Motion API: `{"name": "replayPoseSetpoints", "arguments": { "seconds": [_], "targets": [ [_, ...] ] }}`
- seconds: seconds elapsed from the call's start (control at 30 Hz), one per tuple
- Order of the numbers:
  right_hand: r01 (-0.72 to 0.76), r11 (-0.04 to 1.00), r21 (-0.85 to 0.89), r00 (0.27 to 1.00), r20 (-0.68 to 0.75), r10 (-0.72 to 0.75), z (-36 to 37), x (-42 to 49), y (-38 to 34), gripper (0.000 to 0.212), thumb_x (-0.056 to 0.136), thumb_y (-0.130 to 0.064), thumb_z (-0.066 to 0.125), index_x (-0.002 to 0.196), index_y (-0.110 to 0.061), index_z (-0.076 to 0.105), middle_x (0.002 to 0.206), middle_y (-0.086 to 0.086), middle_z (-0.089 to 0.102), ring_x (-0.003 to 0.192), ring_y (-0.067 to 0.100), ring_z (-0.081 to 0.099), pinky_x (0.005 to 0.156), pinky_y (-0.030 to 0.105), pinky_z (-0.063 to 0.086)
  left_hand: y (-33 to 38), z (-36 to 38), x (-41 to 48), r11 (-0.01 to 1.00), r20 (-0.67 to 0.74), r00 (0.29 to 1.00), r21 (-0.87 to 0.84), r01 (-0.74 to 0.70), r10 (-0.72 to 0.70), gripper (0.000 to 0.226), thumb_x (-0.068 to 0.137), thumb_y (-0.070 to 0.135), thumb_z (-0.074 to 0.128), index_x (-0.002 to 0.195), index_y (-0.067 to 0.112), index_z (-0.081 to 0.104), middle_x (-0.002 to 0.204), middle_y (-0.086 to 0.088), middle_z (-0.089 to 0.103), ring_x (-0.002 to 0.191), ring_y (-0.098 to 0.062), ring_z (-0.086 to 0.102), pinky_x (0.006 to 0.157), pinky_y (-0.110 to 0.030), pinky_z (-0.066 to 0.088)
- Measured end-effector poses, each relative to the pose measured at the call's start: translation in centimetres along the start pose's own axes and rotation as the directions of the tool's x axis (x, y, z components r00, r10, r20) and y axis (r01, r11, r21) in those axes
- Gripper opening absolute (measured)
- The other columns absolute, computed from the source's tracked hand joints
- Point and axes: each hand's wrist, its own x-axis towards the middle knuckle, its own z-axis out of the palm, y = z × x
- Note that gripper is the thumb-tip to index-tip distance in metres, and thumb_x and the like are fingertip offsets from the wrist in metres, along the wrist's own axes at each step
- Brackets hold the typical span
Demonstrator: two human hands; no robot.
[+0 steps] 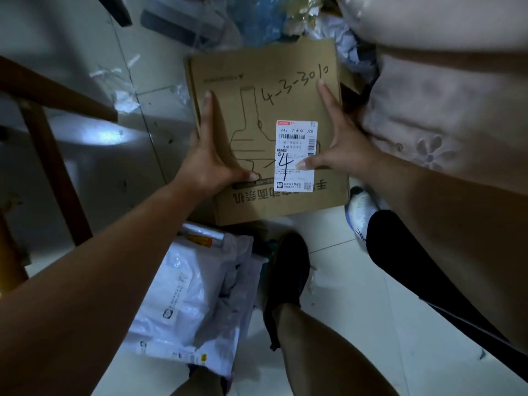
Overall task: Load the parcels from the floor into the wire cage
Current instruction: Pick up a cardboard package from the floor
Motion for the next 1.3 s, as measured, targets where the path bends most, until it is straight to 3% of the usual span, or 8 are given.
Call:
{"name": "replayPoseSetpoints", "arguments": {
  "seconds": [0.2, 0.3, 0.37, 0.5, 0.73, 0.97, 1.2, 1.3],
  "targets": [
    [0.032, 0.984, 0.175, 0.999, 0.012, -0.035, -5.0, -2.5, -7.1, 0.148, 0.05, -0.021, 0.101, 0.153, -0.064, 0.004, 0.17, -0.01, 0.014, 0.153, 0.01, 0.024, 0.123, 0.04, 0.032, 6.1, -6.1, -2.3, 0.995, -0.009, 0.996, 0.039, -0.093, 0.093, 0.156, 0.051, 0.039, 0.101, 0.155, 0.058, -0.013, 0.167, -0.008, 0.018, 0.152, -0.029, 0.026, 0.118, -0.041, 0.031],
    [0.057, 0.975, 0.216, 0.998, 0.013, -0.061, -8.1, -5.7, -12.4, 0.143, 0.06, -0.004, 0.096, 0.16, -0.049, 0.006, 0.158, -0.023, 0.021, 0.126, -0.023, 0.038, 0.099, 0.006, 0.041, 10.1, -10.4, -5.5, 0.986, -0.008, 0.988, 0.059, -0.153, 0.154, 0.152, 0.055, 0.038, 0.101, 0.158, 0.052, -0.01, 0.166, -0.004, 0.022, 0.149, -0.018, 0.028, 0.111, -0.028, 0.03],
    [0.071, 0.973, 0.222, 0.997, -0.004, -0.072, -9.9, -8.9, -16.3, 0.141, 0.062, -0.002, 0.095, 0.162, -0.046, 0.006, 0.159, -0.023, 0.019, 0.125, -0.022, 0.035, 0.092, -0.001, 0.037, 12.7, -13.6, -8.5, 0.977, 0.003, 0.979, 0.064, -0.204, 0.205, 0.151, 0.057, 0.041, 0.099, 0.16, 0.047, -0.01, 0.17, 0.001, 0.016, 0.145, -0.006, 0.022, 0.114, -0.026, 0.027],
    [0.053, 0.97, 0.236, 0.998, -0.037, -0.045, -12.4, -17.6, -24.2, 0.143, 0.055, -0.024, 0.101, 0.156, -0.058, 0.005, 0.169, -0.014, 0.015, 0.15, 0.005, 0.024, 0.124, 0.032, 0.026, 17.5, -20.5, -16.8, 0.947, 0.061, 0.952, 0.108, -0.304, 0.298, 0.154, 0.055, 0.061, 0.096, 0.158, 0.048, -0.018, 0.172, 0.004, 0.001, 0.156, -0.009, 0.009, 0.125, -0.048, 0.027],
    [0.064, 0.935, 0.349, 0.984, -0.18, 0.0, -11.8, -36.6, -34.4, 0.145, 0.04, -0.032, 0.103, 0.147, -0.073, 0.013, 0.162, -0.009, 0.03, 0.146, 0.015, 0.036, 0.122, 0.044, 0.032, 24.6, -27.8, -35.0, 0.938, 0.138, 0.935, 0.074, -0.34, 0.328, 0.154, 0.051, 0.059, 0.098, 0.152, 0.06, -0.018, 0.167, 0.006, 0.005, 0.157, -0.018, 0.012, 0.122, -0.058, 0.028],
    [0.074, 0.87, 0.487, 0.968, -0.246, 0.055, -10.6, -54.6, -39.6, 0.145, 0.043, -0.028, 0.103, 0.148, -0.072, 0.013, 0.162, -0.018, 0.028, 0.144, 0.011, 0.039, 0.122, 0.044, 0.033, 30.2, -31.7, -49.4, 0.866, 0.263, 0.881, 0.214, -0.451, 0.393, 0.131, 0.058, 0.052, 0.096, 0.152, 0.067, 0.007, 0.153, 0.009, 0.019, 0.142, -0.016, 0.029, 0.114, -0.035, 0.038],
    [0.139, 0.792, 0.594, 0.862, -0.466, 0.198, -8.6, -68.3, -37.5, 0.136, 0.054, -0.036, 0.102, 0.15, -0.069, 0.011, 0.159, -0.025, 0.026, 0.145, 0.006, 0.035, 0.123, 0.046, 0.029, 34.2, -27.4, -56.3, 0.767, 0.403, 0.764, 0.199, -0.611, 0.504, 0.138, 0.056, 0.062, 0.093, 0.158, 0.055, -0.001, 0.163, 0.011, 0.017, 0.144, -0.003, 0.022, 0.114, -0.032, 0.03],
    [0.151, 0.735, 0.661, 0.801, -0.517, 0.3, -7.4, -73.5, -34.6, 0.137, 0.053, -0.032, 0.102, 0.151, -0.068, 0.013, 0.158, -0.02, 0.031, 0.143, 0.007, 0.038, 0.122, 0.047, 0.032, 36.2, -22.9, -58.9, 0.708, 0.495, 0.697, 0.208, -0.675, 0.519, 0.138, 0.056, 0.056, 0.092, 0.161, 0.049, 0.002, 0.159, 0.016, 0.02, 0.133, 0.021, 0.02, 0.11, -0.016, 0.025]
  ]
}}
